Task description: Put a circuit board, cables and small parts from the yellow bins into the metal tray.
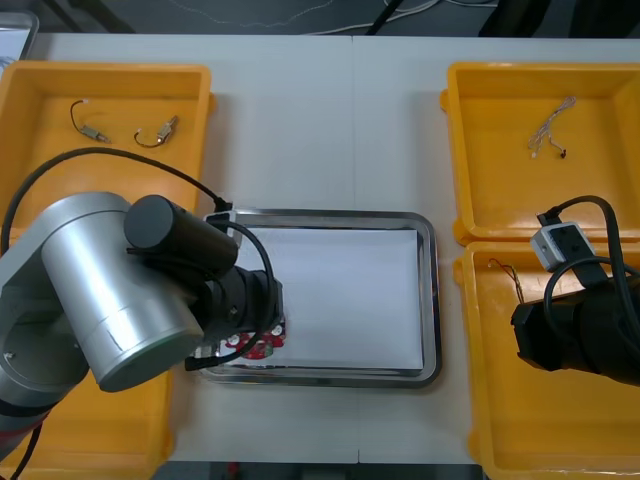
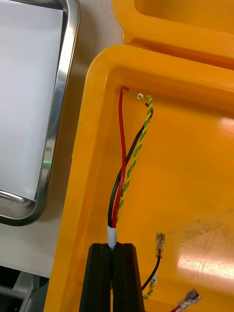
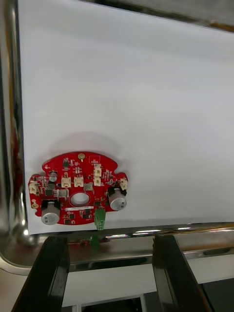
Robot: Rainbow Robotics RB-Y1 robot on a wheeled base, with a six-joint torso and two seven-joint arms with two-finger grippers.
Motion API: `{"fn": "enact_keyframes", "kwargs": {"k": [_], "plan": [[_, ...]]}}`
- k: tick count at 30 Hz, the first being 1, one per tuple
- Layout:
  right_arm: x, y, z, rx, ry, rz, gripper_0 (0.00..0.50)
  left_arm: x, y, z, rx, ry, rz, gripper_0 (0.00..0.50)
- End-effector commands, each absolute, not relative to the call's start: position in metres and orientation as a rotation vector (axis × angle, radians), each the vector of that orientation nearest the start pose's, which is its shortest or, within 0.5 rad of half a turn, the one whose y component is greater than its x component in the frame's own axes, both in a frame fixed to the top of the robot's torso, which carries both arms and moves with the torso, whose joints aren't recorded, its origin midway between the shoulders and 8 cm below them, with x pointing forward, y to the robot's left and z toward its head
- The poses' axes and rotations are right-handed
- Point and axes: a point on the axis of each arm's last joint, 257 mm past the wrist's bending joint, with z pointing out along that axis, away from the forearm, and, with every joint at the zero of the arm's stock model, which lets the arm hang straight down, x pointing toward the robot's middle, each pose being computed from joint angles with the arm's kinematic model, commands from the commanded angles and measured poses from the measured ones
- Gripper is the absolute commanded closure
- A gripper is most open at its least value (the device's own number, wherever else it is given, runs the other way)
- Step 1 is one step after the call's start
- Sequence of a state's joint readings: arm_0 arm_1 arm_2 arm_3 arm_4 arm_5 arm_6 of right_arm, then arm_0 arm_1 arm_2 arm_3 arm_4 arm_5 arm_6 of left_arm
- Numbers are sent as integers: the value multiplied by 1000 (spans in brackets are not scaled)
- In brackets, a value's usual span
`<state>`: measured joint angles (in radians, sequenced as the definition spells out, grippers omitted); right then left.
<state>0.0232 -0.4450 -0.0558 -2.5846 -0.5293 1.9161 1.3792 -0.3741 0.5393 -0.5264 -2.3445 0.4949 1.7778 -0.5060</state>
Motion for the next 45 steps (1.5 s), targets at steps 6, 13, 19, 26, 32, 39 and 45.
{"fn": "enact_keyframes", "kwargs": {"k": [6, 13, 19, 26, 32, 39, 45], "plan": [[331, -241, -188, -479, 2504, -66, 500, 387, 146, -165, -47, 2567, -306, 0], [335, -223, -179, -588, 2466, -51, 500, 393, 187, -137, -88, 2569, -273, 0], [336, -195, -166, -727, 2413, 16, 500, 406, 219, -119, -72, 2530, -220, 0], [335, -152, -162, -920, 2340, 13, 500, 423, 264, -109, -29, 2519, -136, 0], [331, -117, -155, -1092, 2252, 4, 500, 433, 292, -107, -13, 2527, -105, 0], [326, -90, -169, -1264, 2224, -13, 500, 449, 330, -109, -6, 2548, -40, 0], [328, -86, -190, -1360, 2240, -63, 500, 466, 344, -102, -35, 2547, -14, 0]]}}
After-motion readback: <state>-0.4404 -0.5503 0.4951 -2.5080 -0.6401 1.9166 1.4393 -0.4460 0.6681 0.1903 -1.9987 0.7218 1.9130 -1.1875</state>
